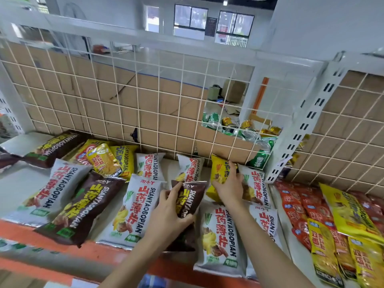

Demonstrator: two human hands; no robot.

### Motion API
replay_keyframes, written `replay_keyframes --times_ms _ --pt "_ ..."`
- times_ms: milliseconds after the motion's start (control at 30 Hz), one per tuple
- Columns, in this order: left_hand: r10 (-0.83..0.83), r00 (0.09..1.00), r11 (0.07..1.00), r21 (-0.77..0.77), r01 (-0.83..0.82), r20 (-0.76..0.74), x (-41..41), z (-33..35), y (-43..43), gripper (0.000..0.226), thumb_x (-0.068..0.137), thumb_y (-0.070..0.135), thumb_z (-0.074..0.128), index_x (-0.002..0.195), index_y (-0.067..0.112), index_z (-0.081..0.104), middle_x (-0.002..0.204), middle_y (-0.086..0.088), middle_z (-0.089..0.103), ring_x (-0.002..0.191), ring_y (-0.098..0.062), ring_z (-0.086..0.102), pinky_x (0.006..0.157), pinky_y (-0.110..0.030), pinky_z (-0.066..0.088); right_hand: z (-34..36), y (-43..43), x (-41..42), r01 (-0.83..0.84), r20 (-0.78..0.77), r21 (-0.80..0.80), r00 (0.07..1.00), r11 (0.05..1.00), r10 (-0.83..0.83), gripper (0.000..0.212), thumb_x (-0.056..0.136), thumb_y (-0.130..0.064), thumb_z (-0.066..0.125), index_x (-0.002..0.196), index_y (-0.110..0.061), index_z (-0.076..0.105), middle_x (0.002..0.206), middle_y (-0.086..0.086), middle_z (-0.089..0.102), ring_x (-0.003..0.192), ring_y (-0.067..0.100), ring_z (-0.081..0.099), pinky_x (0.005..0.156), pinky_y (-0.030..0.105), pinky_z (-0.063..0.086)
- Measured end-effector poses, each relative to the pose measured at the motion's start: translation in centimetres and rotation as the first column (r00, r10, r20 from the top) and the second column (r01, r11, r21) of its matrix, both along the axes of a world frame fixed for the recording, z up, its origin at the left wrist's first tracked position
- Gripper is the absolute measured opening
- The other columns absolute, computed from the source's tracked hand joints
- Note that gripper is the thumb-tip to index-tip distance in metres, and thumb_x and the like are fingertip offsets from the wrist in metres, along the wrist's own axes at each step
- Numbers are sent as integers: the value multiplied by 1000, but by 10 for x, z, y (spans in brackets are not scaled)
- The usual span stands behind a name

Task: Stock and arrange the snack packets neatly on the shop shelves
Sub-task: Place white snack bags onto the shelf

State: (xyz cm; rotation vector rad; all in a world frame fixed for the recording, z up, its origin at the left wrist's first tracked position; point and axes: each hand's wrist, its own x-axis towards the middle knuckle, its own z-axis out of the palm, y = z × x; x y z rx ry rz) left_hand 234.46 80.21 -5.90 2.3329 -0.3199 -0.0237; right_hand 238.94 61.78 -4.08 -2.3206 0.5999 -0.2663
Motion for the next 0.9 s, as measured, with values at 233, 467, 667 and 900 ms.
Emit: replay_keyframes --times_ms 233,467,667,900 --pt "-51 994 984 -168 68 100 7 22 11 83 77 28 69 145 34 23 118 5 37 95 -7 47 64 -2 39 18 3 -3 -10 165 97 986 995 -6 71 82 -29 67 142 -27 28 137 10 38 120 29 46 96 38 39" --pt "-22 975 989 -141 54 221 16 38 50 82 73 32 71 142 39 27 124 9 36 103 -1 42 74 -23 41 42 20 -30 -68 268 -25 961 997 72 69 84 -27 64 142 -30 27 133 2 35 100 13 46 81 27 37" --pt "7 975 998 -68 8 222 18 37 100 84 77 30 72 145 35 24 129 3 36 115 -15 48 81 -34 46 43 45 -74 -57 303 -118 949 991 91 68 86 -25 64 142 -34 26 144 0 30 120 18 41 91 30 37" --pt "21 981 998 -70 -7 193 7 30 148 84 76 24 73 144 37 26 128 4 36 115 -11 45 85 -33 45 31 74 -126 -34 300 -131 951 991 73 71 82 -18 67 142 -31 30 140 1 36 106 6 38 82 18 27"
